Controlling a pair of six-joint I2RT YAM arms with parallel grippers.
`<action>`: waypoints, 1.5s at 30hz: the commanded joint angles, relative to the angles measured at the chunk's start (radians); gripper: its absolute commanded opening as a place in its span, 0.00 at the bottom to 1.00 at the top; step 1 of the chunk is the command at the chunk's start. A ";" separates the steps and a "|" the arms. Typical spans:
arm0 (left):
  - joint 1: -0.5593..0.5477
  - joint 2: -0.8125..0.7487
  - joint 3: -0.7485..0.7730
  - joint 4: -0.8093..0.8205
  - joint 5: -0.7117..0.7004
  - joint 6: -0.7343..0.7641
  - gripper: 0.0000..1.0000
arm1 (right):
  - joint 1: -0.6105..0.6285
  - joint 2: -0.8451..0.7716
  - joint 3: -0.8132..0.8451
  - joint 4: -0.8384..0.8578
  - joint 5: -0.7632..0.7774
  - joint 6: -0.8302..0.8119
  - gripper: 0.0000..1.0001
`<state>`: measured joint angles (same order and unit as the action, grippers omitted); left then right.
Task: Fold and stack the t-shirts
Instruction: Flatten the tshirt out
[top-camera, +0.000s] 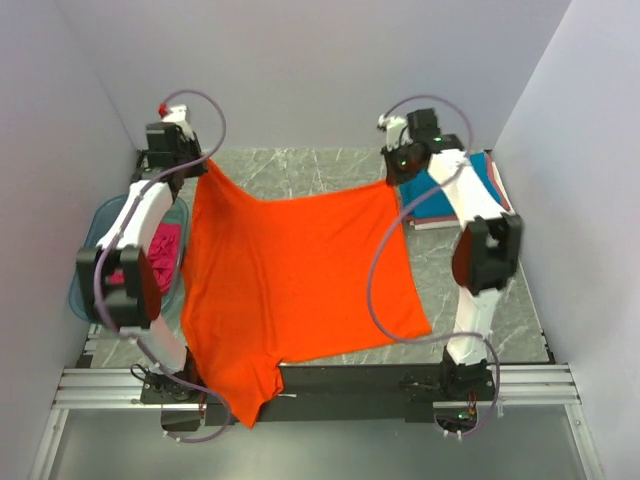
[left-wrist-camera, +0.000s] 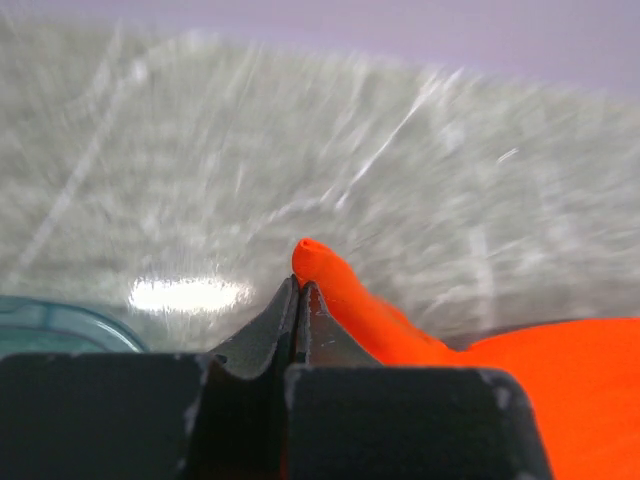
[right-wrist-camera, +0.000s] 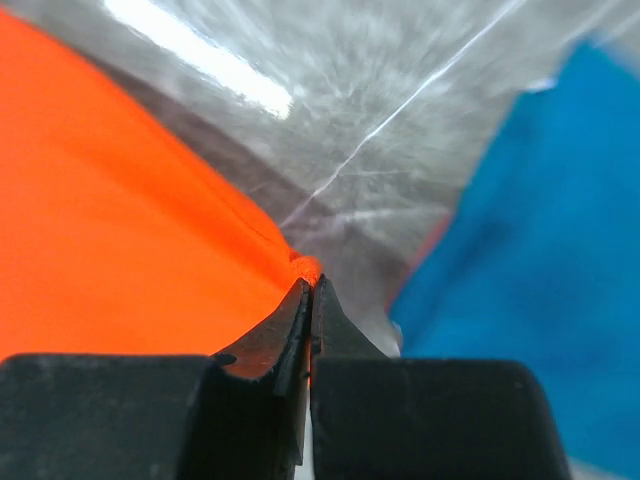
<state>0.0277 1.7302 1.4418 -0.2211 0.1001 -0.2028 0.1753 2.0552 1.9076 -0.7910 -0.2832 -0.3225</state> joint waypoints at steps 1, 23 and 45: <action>0.001 -0.188 -0.029 0.124 0.038 -0.043 0.00 | 0.009 -0.274 -0.051 0.049 -0.014 -0.041 0.00; -0.003 -0.969 0.303 0.184 -0.069 -0.202 0.00 | -0.011 -1.038 0.386 -0.063 0.193 -0.158 0.00; -0.005 -0.720 -0.410 0.363 0.095 -0.146 0.00 | -0.074 -1.167 -0.690 0.403 0.118 -0.182 0.00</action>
<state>0.0227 0.9134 1.1267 0.0814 0.1623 -0.4007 0.1204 0.8867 1.3972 -0.5606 -0.1081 -0.4965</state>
